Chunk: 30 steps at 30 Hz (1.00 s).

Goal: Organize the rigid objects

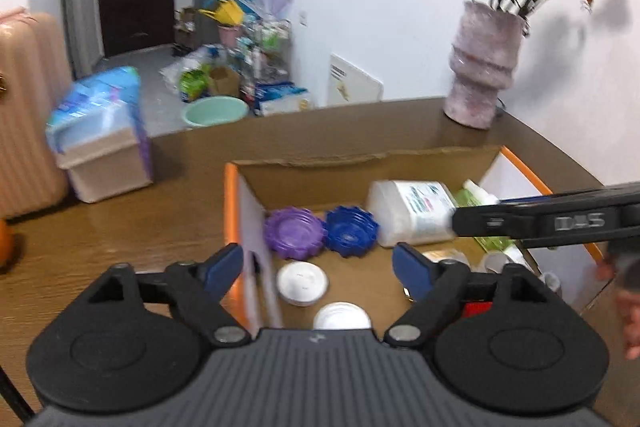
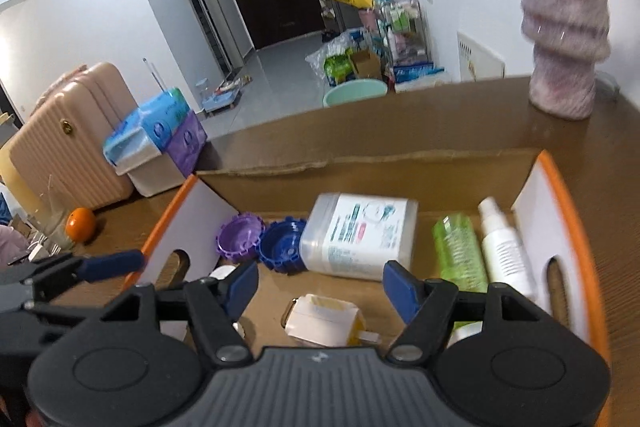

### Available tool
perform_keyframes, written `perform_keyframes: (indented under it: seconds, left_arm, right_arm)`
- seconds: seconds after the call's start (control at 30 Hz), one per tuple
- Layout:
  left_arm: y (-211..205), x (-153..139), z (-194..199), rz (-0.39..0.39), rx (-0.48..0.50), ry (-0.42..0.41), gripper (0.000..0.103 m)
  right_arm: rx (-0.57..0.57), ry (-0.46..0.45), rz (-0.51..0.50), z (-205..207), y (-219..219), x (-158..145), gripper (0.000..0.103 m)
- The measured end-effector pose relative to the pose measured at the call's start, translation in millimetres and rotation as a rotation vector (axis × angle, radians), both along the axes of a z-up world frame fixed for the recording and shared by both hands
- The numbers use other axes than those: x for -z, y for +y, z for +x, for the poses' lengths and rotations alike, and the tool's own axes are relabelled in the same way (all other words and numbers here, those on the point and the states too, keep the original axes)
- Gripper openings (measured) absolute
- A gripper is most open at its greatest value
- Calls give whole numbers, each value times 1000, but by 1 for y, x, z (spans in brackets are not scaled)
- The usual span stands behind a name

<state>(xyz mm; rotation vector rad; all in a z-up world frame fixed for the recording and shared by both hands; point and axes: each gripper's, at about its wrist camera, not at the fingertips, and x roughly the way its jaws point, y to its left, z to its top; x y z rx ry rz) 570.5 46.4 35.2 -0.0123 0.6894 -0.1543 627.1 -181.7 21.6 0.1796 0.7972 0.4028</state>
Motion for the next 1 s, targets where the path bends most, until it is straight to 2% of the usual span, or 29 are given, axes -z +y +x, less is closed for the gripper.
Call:
perform_keyframes:
  seconds: [0.07,0.1,0.2,0.3,0.37,0.47,0.63,0.67,0.73,0.83,1.0]
  left_arm:
    - [4,-11,-10,-2,-28,-29,101]
    - [4,-16,-15,5,-34,-50,103]
    - [2,-32,-31,46,-54,-91,103]
    - [1,-48,-52,33,-65,-144,103]
    - [-2,-57,-68,27,-74,-208,103]
    - [-5,-64,-96,42,-94,-303,103]
    - [-20,-59,-135,59,-86,-405,103]
    - [-22,-56,-142,60,-85,-423,103]
    - [-26,-48,-153,63,-75,-448,103]
    - [-34,-36,-170,78,-59,-485,103]
    - [-34,-22,-199,20,-47,-519,103]
  right_arm:
    - [4,-7,4,-10,-8,-11,73]
    - [7,-15,-5,-15,-10,-16,73]
    - [26,-38,-44,-31,-23,-31,73]
    - [52,-67,-63,-50,-36,-44,74]
    - [69,-106,-90,-64,-41,-52,78]
    - [87,-211,-91,-95,-52,-60,88]
    - [111,-327,-123,-140,-59,-49,90]
    - [122,-350,-123,-148,-60,-45,92]
    - [158,-406,-117,-162,-64,-37,102]
    - [190,-493,-126,-183,-71,-26,103]
    - [220,-608,-137,-212,-79,-13,103]
